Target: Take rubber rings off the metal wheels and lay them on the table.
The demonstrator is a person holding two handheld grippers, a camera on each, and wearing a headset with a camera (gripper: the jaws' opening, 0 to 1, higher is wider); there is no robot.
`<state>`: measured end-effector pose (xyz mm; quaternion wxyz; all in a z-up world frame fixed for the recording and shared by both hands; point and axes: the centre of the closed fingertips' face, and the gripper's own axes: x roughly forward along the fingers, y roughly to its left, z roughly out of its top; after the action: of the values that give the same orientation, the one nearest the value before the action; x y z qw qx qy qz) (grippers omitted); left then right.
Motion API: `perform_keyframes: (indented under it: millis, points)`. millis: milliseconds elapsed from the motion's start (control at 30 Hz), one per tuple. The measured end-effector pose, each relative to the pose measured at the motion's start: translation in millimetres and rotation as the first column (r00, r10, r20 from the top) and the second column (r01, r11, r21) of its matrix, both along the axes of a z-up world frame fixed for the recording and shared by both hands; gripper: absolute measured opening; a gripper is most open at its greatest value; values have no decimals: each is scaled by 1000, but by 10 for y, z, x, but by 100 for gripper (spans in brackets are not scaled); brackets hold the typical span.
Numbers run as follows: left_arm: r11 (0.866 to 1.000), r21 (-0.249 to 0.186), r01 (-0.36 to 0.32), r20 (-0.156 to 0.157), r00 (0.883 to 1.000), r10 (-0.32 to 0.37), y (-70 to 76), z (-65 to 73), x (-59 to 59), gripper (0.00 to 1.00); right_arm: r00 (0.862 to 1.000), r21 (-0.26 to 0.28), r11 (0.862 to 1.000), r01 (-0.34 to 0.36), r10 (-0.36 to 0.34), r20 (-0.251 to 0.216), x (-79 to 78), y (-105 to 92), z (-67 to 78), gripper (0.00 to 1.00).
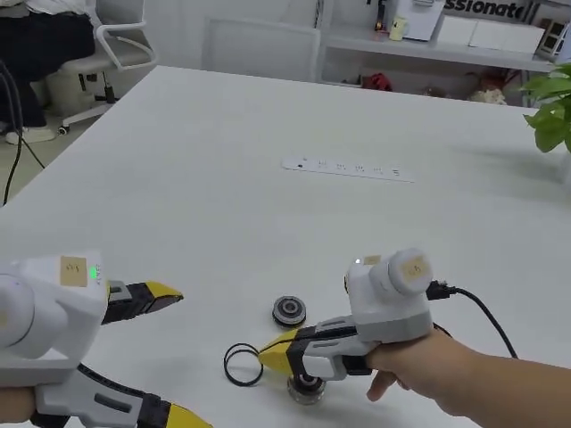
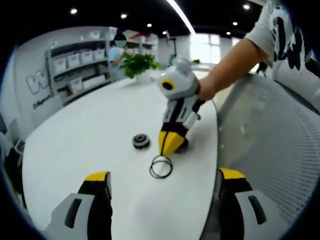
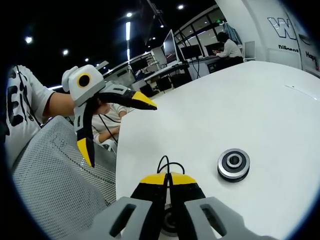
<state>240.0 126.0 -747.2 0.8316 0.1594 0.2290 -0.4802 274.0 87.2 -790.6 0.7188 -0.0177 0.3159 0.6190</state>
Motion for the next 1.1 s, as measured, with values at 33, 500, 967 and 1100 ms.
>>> perform_keyframes:
  millis: [33,500,967,1100]
  points:
    - [1000,1,0,-2,1000,0,-2,-1,-5,89,1000,-3,1000,1,-1,5,7,-4,-2,0]
    - [1000,5,-3,-10,1000,3,-1,-15,-22,88,1000,-30,1000,1,0,22,17,-32,-56,11]
    - [1000,8,4,-9,1000,-4,-24,16,40,87,999,-8,1000,18,-17,48,66,-138,94,17]
    - [1000,11,5,-7,1000,-5,-24,31,80,87,998,0,1000,29,-29,59,104,-203,162,19]
